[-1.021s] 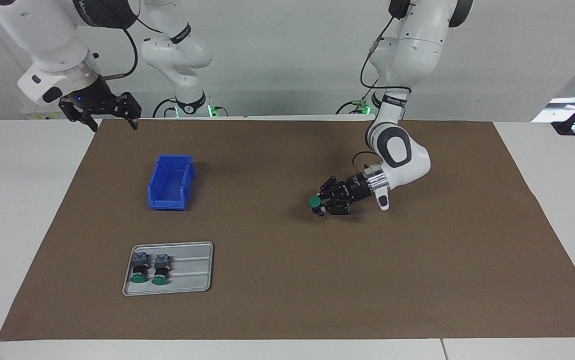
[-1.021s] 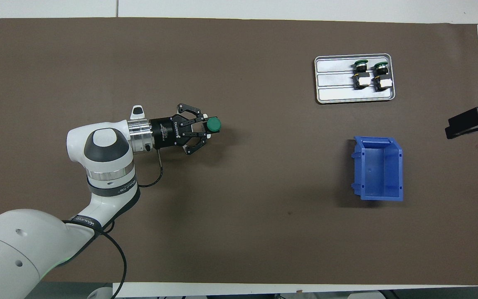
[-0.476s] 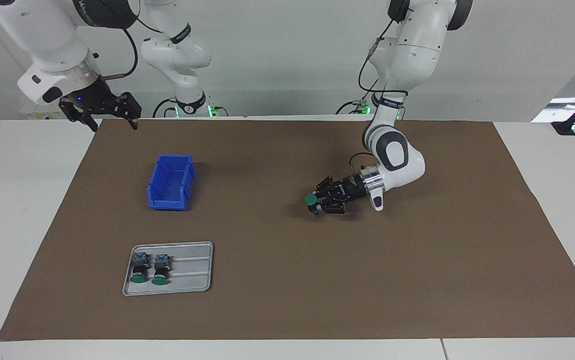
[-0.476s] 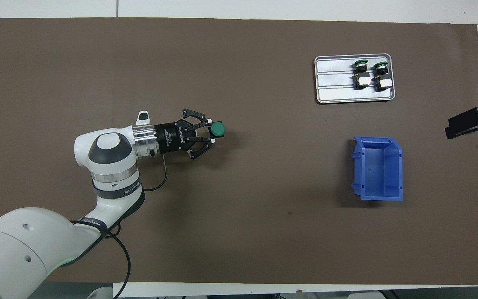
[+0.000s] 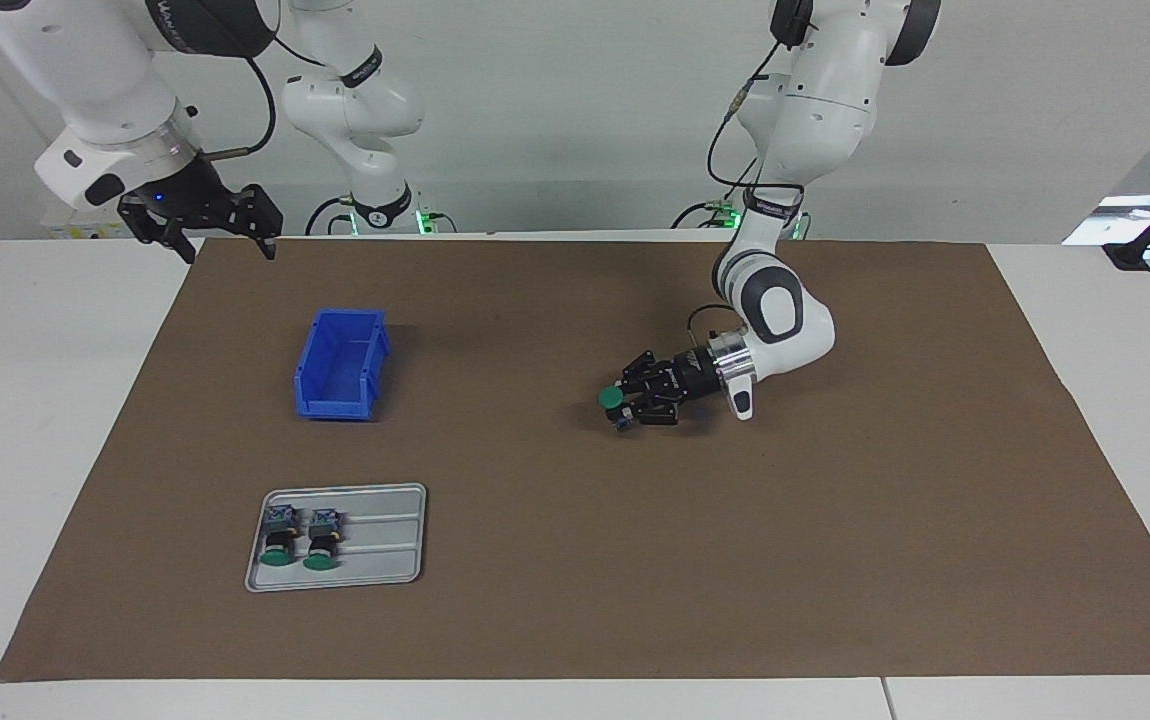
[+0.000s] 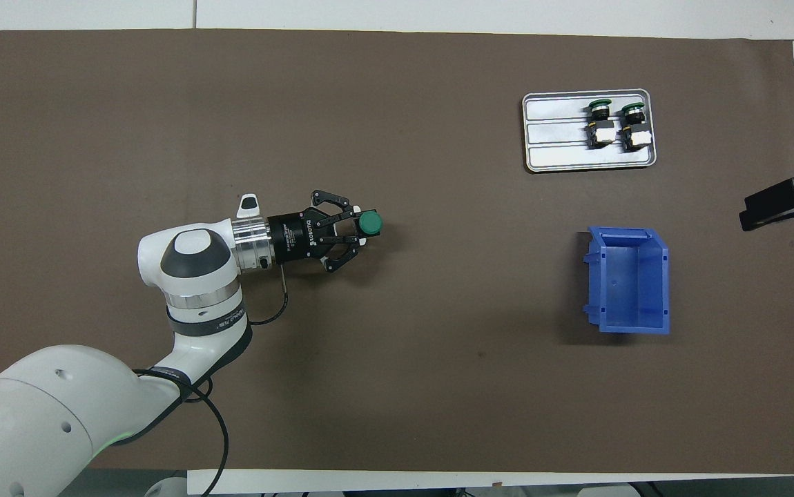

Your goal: Place and press button with both arms

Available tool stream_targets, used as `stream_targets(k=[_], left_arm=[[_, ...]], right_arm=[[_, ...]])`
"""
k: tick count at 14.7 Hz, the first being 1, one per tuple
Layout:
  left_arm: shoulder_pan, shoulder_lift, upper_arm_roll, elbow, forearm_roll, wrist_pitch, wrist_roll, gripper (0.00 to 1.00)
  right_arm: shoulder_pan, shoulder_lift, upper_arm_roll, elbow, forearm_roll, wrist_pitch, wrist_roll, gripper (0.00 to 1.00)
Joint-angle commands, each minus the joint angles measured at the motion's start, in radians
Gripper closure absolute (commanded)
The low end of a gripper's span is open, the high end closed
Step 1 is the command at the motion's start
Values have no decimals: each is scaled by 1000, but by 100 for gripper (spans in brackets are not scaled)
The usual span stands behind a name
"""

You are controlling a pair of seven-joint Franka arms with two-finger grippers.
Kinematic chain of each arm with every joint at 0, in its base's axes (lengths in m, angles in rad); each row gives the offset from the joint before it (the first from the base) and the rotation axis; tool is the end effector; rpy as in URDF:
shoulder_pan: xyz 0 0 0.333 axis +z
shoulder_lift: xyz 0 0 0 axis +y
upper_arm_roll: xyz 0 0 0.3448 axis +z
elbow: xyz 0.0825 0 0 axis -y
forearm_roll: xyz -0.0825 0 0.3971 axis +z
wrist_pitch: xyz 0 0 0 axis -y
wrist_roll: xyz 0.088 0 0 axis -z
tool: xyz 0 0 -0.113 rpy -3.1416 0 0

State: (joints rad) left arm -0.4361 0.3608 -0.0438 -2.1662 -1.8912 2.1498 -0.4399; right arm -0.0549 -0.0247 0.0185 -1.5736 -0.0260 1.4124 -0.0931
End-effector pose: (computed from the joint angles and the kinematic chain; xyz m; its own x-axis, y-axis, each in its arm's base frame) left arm 0.4992 -0.3091 0.2482 0.1292 0.2948 -0.9468 0.9861 0.0628 0.1541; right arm 0.5405 -0.0228 0.6470 0.9890 0.0528 -0.1379 0.0552 -0.9984 0.0137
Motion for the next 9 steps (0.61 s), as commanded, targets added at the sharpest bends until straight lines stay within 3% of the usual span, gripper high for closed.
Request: stream_targets(k=[1, 9], left_arm=[[-12, -11, 7, -21, -40, -11, 24, 96], [-32, -8, 7, -21, -43, 16, 24, 91]], right_arm=[[-3, -23, 3, -26, 11, 0, 13, 1], [-3, -23, 3, -26, 11, 0, 13, 1]])
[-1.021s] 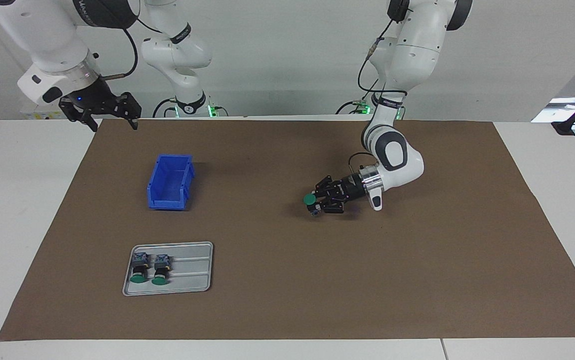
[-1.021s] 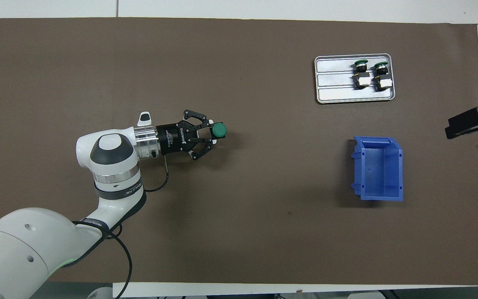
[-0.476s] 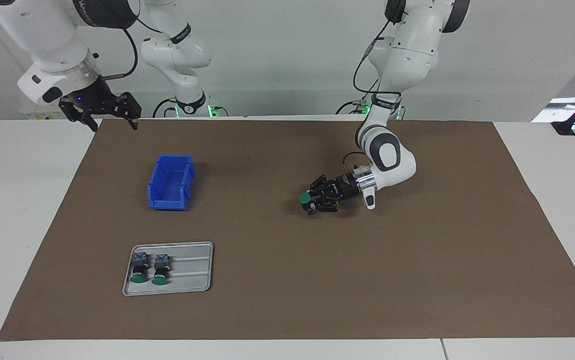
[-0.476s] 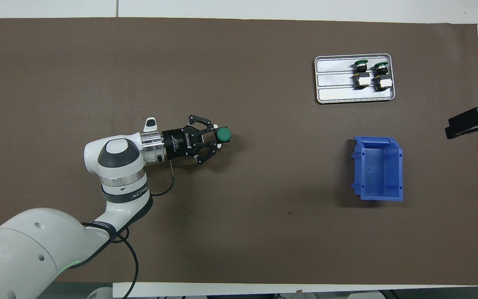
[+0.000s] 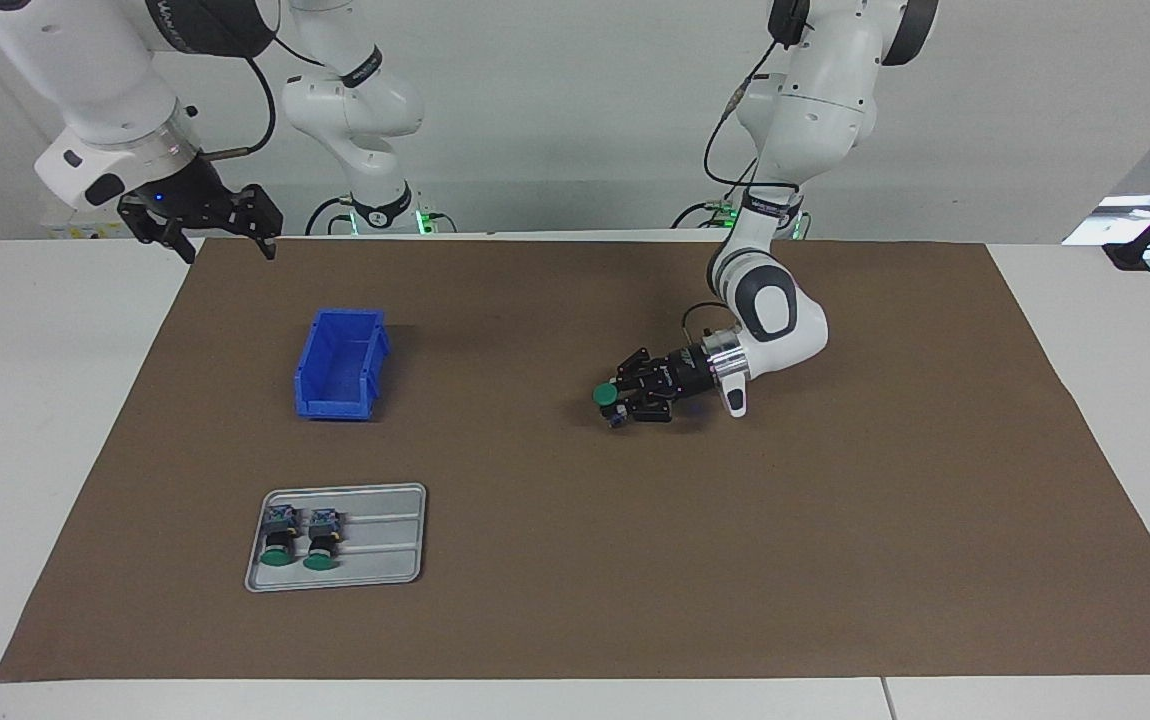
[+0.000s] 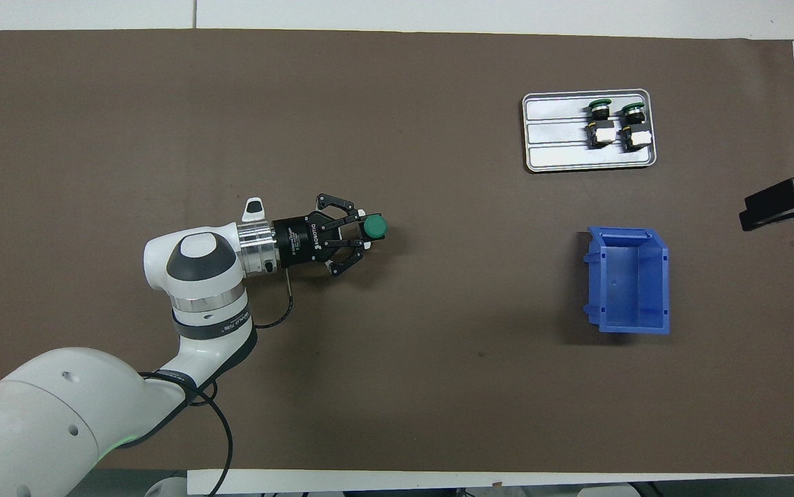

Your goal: Place and press button with both arms

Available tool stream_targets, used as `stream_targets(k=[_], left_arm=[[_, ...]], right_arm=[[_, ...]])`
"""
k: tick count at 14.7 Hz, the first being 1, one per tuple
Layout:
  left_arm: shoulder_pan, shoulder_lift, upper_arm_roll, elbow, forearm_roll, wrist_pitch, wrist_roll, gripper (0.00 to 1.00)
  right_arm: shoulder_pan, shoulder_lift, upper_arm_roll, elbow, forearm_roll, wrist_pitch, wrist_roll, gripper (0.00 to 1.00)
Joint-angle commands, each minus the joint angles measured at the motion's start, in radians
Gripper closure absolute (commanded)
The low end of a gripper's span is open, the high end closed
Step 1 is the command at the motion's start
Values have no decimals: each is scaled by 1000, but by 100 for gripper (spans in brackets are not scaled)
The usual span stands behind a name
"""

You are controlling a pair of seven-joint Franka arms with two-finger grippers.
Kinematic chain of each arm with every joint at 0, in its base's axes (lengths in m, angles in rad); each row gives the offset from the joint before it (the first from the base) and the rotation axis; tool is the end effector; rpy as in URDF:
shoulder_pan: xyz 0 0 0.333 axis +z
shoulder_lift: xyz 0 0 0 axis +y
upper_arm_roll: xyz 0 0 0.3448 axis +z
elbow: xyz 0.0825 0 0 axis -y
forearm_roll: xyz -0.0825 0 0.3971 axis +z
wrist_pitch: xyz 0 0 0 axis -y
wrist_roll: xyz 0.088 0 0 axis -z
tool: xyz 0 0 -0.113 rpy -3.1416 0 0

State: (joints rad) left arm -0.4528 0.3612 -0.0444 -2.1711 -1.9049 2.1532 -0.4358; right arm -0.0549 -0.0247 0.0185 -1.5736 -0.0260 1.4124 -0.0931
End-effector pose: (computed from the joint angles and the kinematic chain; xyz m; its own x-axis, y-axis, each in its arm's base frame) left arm 0.4928 -0.3165 0.2462 0.1265 0.2928 -0.9478 0.9871 0.0576 0.1496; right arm 0.5405 -0.0228 0.6470 0.9890 0.0528 -0.1379 0.0552 -0.9984 0.0137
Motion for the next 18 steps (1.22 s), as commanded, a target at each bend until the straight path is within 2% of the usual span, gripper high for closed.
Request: stream_targets(k=[1, 6, 9, 10, 14, 18], left_arm=[[-15, -2, 8, -16, -29, 10, 20, 90], [-10, -2, 8, -16, -29, -1, 20, 90], [-18, -2, 8, -16, -29, 8, 20, 85], [-17, -2, 8, -18, -29, 8, 20, 79], [-15, -2, 8, -21, -29, 11, 20, 69], [-12, -5, 9, -22, -29, 13, 20, 55]], right_arm=[[-3, -23, 3, -26, 11, 0, 13, 1], [-3, -23, 3, -26, 11, 0, 13, 1], [-3, -23, 3, -26, 11, 0, 13, 1], [-3, -23, 3, -26, 11, 0, 13, 1], [-3, -23, 3, -26, 11, 0, 13, 1], [-3, -23, 3, -26, 11, 0, 13, 1]])
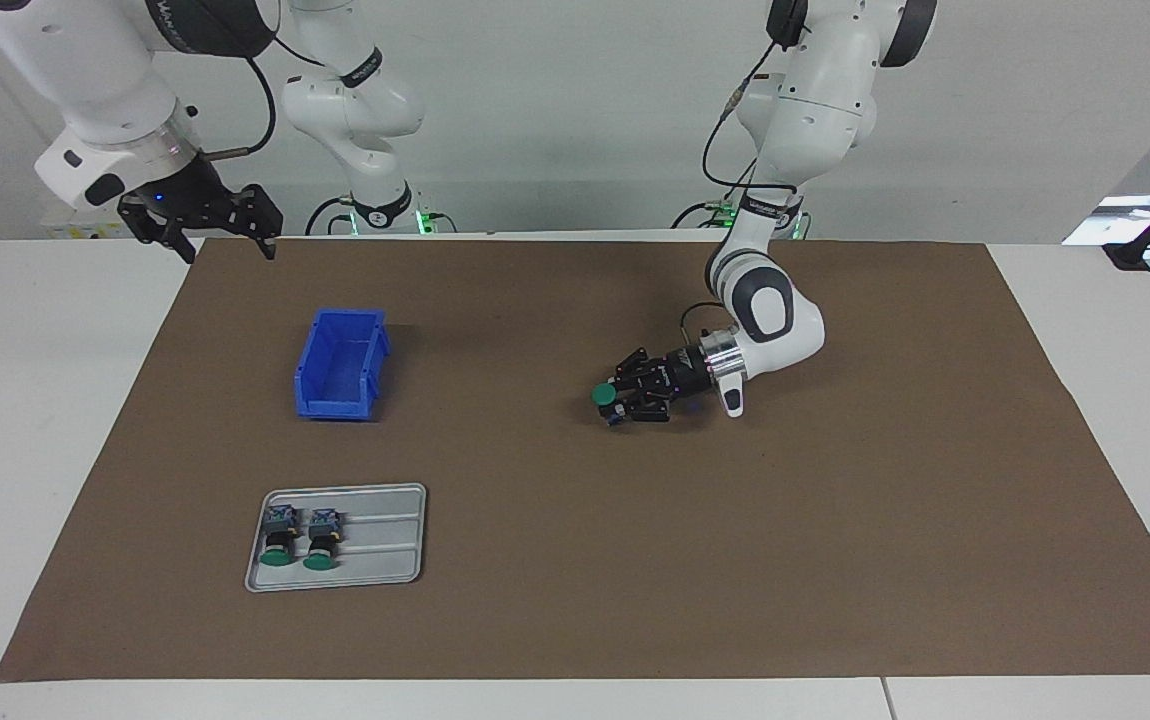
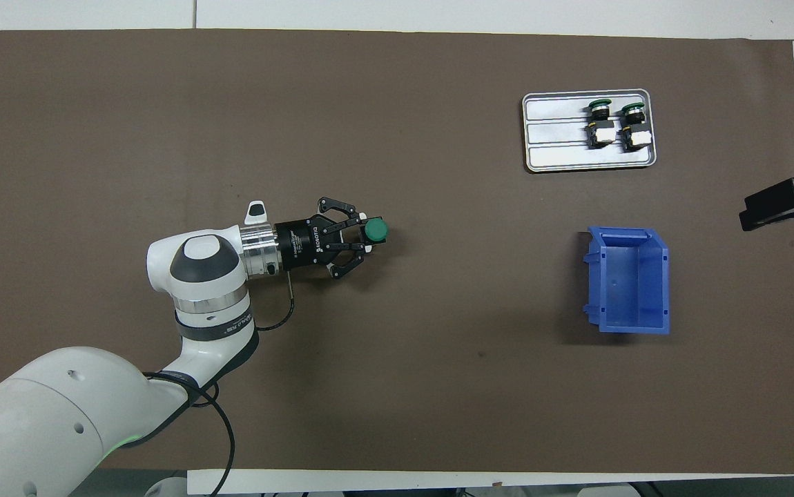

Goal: Place and press button with both arms
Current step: 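Open the left gripper to release the button upright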

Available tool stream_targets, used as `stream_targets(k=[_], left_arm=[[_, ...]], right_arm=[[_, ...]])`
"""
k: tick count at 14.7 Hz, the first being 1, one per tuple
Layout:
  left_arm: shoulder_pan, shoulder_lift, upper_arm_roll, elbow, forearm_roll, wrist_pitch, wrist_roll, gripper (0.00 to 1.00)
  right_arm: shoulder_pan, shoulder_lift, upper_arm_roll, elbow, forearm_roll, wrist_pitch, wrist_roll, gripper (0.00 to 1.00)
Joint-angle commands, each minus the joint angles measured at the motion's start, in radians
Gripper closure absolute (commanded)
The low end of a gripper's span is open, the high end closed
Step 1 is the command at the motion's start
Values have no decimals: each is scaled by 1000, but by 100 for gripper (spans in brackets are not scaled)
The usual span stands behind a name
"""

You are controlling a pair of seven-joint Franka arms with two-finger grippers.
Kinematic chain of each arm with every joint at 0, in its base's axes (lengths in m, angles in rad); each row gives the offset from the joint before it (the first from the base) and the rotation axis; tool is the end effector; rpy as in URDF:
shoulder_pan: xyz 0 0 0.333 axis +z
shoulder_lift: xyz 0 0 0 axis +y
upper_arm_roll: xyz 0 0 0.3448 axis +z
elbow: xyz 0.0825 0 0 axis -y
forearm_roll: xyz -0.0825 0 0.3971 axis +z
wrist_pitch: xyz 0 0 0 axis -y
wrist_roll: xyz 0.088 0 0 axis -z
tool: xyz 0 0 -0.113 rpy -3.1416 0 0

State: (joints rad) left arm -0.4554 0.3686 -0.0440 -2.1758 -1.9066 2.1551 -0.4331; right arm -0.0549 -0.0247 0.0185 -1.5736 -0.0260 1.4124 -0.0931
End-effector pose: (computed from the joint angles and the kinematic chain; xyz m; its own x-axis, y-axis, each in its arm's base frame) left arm 0.4901 -0.3162 0.2401 0.1187 0.2990 -0.9468 0.9883 0.0560 0.1416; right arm 0.5405 -0.0228 0.6470 0.9890 0.0528 -0.1379 0.0552 -0.9984 0.0137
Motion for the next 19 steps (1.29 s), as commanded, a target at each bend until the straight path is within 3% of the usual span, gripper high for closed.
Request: stream_targets(k=[1, 5, 6, 7, 19], left_arm=[[-11, -13, 9, -18, -28, 11, 17, 52], [-17, -20, 9, -18, -26, 43, 14, 34], [-16, -20, 9, -18, -28, 43, 11, 21], [-17, -23, 9, -18, -26, 46, 10, 0], [-19, -74, 10, -44, -22, 94, 2, 0]], right_arm=[[-3, -23, 3, -26, 11, 0, 13, 1], [-3, -23, 3, -26, 11, 0, 13, 1], [-3, -23, 3, -26, 11, 0, 13, 1], [-3, -23, 3, -26, 11, 0, 13, 1], [-3, -23, 3, -26, 11, 0, 13, 1]])
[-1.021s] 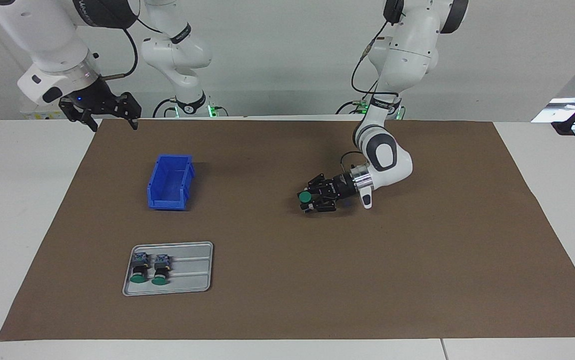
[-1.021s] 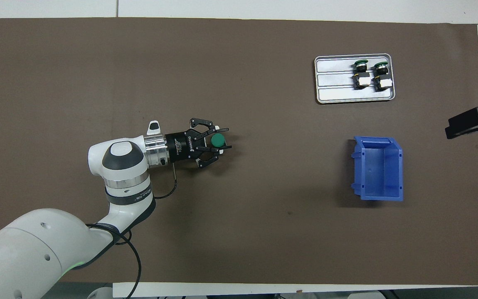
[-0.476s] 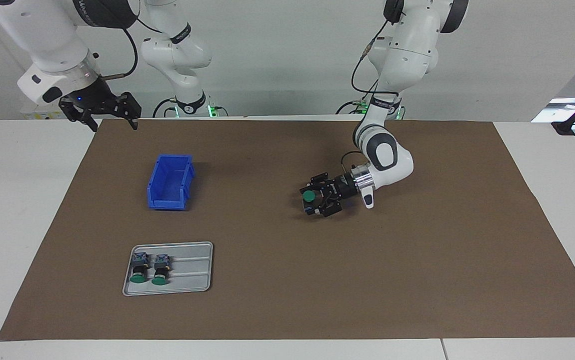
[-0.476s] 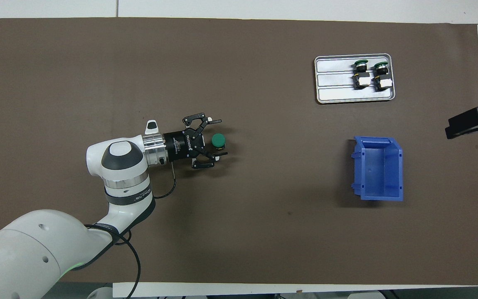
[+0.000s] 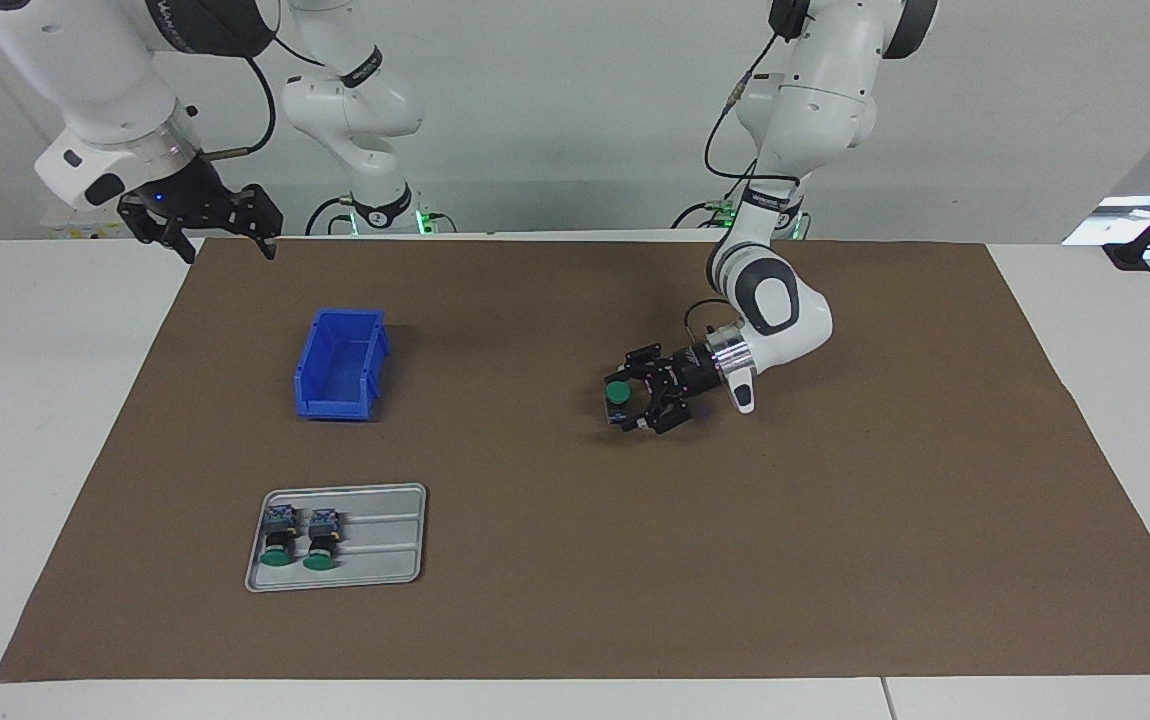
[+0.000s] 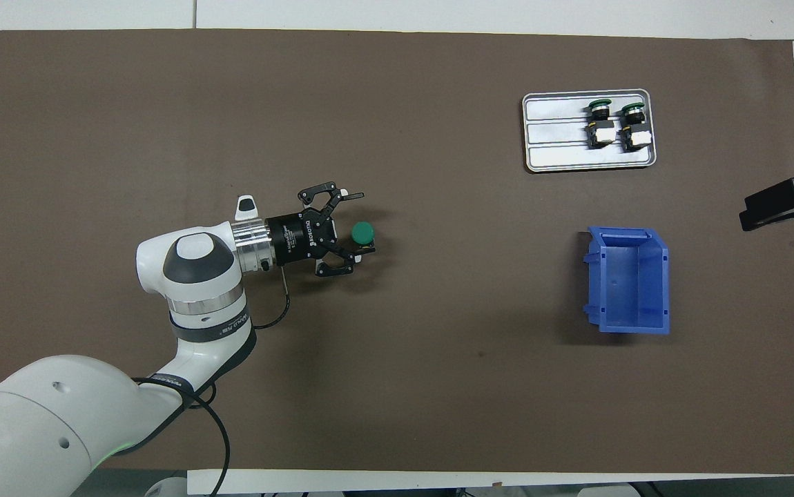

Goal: Place and press button with both arms
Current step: 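Open the left gripper to release the button upright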

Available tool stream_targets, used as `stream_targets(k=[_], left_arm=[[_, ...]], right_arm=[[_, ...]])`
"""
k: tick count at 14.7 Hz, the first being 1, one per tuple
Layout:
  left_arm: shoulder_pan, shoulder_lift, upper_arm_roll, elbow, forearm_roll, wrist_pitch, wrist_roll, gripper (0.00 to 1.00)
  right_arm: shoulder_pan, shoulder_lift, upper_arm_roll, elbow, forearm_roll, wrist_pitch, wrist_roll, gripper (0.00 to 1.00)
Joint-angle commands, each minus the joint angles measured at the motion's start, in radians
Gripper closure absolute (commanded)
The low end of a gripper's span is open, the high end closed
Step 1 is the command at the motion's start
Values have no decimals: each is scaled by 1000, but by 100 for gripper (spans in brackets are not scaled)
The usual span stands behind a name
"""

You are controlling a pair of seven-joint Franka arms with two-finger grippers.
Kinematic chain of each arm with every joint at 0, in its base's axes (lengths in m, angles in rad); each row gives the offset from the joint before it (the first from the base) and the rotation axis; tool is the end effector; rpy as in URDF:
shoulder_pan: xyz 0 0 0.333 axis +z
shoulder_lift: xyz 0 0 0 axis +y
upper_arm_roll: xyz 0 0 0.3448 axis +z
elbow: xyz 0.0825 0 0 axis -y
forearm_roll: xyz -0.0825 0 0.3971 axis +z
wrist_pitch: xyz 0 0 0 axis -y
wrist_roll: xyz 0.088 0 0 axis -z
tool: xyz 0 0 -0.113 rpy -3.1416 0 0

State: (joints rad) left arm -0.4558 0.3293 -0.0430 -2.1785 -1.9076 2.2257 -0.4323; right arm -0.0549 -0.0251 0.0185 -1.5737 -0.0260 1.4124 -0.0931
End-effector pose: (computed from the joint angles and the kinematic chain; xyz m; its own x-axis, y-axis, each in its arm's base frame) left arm 0.4958 -0.3085 0.2575 0.1421 0.3446 -0.9279 0.9793 0.0876 0.1825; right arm 0.5404 -0.0228 0.6472 0.9891 0.0528 -0.1376 0.0552 -0.9984 0.0137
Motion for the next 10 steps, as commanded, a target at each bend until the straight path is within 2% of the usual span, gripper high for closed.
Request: stream_targets(k=[1, 3, 8, 10], left_arm=[[-20, -42, 9, -46, -18, 25, 0, 0], [-21, -71, 9, -70, -18, 26, -3, 0], [-38, -76, 11, -73, -18, 26, -37, 0], [-44, -107, 11, -76, -8, 52, -66, 0]], right_arm=[[-3, -22, 3, -26, 11, 0, 13, 1], [-3, -22, 3, -26, 11, 0, 13, 1], [-3, -22, 3, -26, 11, 0, 13, 1], [-3, -22, 3, -26, 11, 0, 13, 1]])
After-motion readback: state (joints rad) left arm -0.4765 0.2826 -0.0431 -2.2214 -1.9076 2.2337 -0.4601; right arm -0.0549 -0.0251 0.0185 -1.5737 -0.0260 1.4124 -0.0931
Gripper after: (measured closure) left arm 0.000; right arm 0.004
